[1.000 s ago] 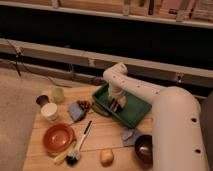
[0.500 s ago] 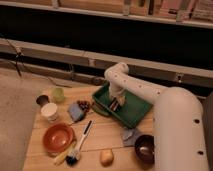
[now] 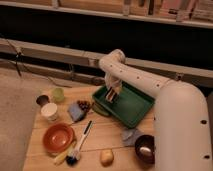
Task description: Place eraser in plastic cup
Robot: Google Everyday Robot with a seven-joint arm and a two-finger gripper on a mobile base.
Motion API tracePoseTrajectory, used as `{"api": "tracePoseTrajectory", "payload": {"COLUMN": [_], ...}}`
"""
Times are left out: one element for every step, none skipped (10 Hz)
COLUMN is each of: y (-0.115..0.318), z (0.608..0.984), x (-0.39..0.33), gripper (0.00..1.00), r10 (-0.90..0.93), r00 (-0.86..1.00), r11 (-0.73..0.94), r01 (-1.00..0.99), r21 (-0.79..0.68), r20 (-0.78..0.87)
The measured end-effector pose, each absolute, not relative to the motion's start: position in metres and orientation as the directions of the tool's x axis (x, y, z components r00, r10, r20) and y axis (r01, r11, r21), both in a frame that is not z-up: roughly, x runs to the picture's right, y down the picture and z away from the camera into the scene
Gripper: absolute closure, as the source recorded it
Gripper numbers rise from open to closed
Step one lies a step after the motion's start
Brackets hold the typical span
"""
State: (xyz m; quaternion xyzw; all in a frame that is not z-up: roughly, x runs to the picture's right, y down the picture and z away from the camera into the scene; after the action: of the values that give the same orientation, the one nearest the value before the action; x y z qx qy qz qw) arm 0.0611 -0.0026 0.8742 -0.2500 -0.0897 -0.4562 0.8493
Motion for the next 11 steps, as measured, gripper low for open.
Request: {"api": "tracePoseTrajectory", "payload": {"y": [-0.015, -0.021, -0.028, -0.034, -0.040, -0.044, -0.047, -0.049, -0.050, -0.050, -0.048], "z": [0.865, 0.861, 0.856, 0.852, 0.849, 0.847, 0.846, 0.846, 0.847, 0.849, 0.853], "x": [0.042, 0.026, 0.007, -0.013, -0.030, -0.048, -0.068, -0.090, -0.107, -0.120, -0.137], "gripper": [1.00, 1.00, 1.00, 1.00, 1.00, 1.00, 1.00, 1.00, 1.00, 1.00, 1.00], "r10": [-0.759, -0.778, -0.799, -0.818, -0.832, -0.848, -0.861, -0.874, -0.882, -0.887, -0.893], "r00": [0.536, 0.512, 0.485, 0.456, 0.434, 0.406, 0.377, 0.345, 0.320, 0.299, 0.272], "r11": [0.439, 0.424, 0.406, 0.388, 0.373, 0.351, 0.331, 0.309, 0.293, 0.281, 0.266], "r01": [0.840, 0.855, 0.872, 0.887, 0.898, 0.912, 0.925, 0.938, 0.947, 0.954, 0.962], "r21": [-0.317, -0.297, -0.274, -0.251, -0.233, -0.212, -0.187, -0.157, -0.130, -0.102, -0.067], "r20": [0.370, 0.364, 0.357, 0.350, 0.344, 0.341, 0.341, 0.343, 0.347, 0.351, 0.359]}}
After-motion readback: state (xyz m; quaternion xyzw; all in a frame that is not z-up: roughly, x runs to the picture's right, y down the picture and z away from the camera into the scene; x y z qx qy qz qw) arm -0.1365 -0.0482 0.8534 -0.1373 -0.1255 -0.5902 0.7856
